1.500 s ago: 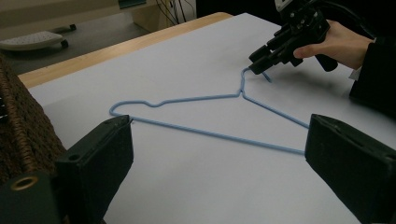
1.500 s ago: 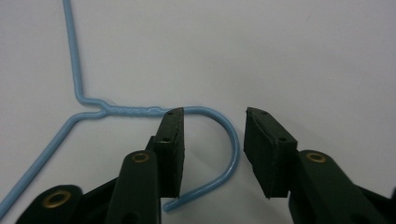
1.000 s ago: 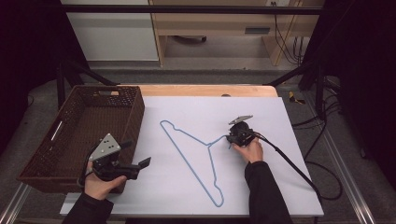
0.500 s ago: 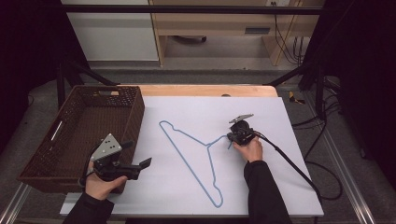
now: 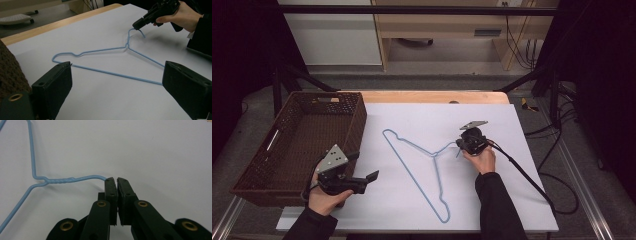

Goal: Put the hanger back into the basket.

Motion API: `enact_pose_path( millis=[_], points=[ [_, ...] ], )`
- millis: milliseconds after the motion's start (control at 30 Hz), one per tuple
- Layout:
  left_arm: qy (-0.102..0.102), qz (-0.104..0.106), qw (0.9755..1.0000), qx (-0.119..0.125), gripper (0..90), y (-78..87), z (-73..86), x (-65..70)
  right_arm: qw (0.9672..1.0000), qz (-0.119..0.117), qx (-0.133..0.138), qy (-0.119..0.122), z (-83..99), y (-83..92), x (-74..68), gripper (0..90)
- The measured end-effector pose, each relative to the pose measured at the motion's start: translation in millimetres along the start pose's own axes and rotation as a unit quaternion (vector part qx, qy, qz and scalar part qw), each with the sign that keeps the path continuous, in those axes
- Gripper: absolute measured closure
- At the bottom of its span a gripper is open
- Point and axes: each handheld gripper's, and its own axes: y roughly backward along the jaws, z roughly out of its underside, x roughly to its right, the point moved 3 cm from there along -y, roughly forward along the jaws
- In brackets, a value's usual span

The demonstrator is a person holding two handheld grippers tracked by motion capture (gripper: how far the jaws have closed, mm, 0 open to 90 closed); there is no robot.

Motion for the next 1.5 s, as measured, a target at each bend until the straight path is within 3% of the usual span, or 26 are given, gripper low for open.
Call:
enact_pose_path(
  millis=[267,533,933,1500],
  points=[
    [0.010,0.003,0.9996,-0.027,10.3,-28.9,1.1,16.9,0.9997,0.000,0.023,0.004,-9.4,19.0,-7.0,87.8],
    [0.009,0.021,0.9987,-0.045,12.7,-61.8,-7.5,35.4,0.9993,0.001,0.036,0.012,-16.9,31.3,-12.5,87.8],
    [0.017,0.030,0.9965,-0.076,16.8,-116.2,-9.7,55.0,0.9989,0.000,0.043,0.017,-18.5,37.6,-15.6,87.8],
    [0.061,0.045,0.9920,-0.101,29.7,-174.8,3.2,66.7,0.9989,0.000,0.042,0.020,-19.0,38.5,-15.8,87.8]
  ],
)
